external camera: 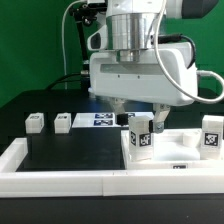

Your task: Assemble square table

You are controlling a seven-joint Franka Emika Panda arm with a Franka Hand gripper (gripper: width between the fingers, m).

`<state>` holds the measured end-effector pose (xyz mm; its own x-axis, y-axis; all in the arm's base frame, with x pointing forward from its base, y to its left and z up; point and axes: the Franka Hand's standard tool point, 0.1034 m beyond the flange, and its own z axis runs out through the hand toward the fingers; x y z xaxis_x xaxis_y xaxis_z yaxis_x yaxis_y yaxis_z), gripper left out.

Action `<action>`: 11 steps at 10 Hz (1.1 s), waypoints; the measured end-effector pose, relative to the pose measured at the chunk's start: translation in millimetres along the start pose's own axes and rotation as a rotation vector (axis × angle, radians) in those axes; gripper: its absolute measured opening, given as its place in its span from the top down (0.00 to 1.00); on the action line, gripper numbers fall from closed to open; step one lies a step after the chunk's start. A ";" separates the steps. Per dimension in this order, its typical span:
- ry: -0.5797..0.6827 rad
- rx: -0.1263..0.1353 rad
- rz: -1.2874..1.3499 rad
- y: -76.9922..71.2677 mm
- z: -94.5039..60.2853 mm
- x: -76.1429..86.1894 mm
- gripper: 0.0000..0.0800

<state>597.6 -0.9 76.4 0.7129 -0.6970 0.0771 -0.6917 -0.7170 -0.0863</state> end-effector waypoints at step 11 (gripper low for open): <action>0.000 -0.013 -0.744 -7.0 0.6 -6.9 0.19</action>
Offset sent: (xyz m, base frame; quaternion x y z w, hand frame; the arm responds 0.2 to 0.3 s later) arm -0.0014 0.0122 0.0011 0.0142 -0.0195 -0.1347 0.9906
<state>597.7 8.9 75.9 0.9935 -0.0274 0.1107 -0.0276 -0.9996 0.0000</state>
